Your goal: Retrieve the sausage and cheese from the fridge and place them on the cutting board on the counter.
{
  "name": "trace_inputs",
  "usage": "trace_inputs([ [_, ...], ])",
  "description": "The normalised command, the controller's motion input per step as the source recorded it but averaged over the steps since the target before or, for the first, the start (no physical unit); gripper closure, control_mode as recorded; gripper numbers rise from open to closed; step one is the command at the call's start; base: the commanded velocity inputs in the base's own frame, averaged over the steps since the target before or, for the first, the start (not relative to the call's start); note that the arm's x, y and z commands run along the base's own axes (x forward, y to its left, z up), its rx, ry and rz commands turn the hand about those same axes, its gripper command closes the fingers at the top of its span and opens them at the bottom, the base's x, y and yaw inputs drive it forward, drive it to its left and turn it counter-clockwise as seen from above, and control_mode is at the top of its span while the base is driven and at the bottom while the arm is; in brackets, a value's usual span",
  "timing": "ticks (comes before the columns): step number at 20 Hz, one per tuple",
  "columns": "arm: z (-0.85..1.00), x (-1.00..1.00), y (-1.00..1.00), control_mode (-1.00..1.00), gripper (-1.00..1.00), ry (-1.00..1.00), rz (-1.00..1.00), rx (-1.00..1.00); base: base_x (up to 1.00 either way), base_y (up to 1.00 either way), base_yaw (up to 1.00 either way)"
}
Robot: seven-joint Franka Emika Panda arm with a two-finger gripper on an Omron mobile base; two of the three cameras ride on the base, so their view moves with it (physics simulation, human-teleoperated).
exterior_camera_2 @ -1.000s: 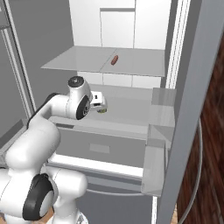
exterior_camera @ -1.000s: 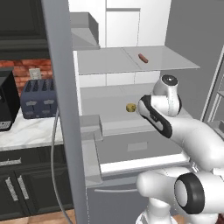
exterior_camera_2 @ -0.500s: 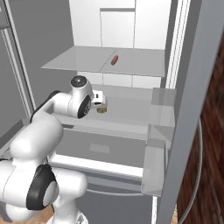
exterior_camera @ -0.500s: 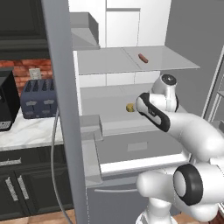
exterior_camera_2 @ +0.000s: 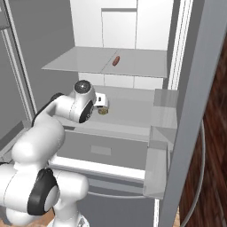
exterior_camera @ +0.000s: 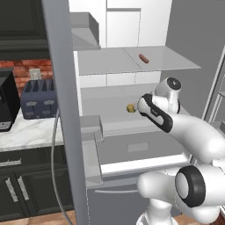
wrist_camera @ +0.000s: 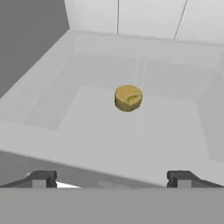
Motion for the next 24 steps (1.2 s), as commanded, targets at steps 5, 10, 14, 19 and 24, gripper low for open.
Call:
trace_inputs([
  [5, 0.0, 0.0, 0.0, -1.0, -1.0, -0.09, -0.03, 0.05, 0.0, 0.0, 0.0],
  [10, 0.0, 0.03, 0.0, -1.0, -1.0, -0.04, -0.04, 0.03, 0.0, 0.0, 0.0],
  [14, 0.0, 0.04, 0.0, -1.0, -1.0, 0.0, -0.03, 0.02, 0.0, 0.0, 0.0],
  [19, 0.0, 0.12, 0.0, -1.0, -1.0, 0.0, -0.01, 0.02, 0.0, 0.0, 0.0],
  [24, -0.12, 0.08, 0.02, -1.0, -1.0, 0.0, -0.01, 0.01, 0.0, 0.0, 0.0],
])
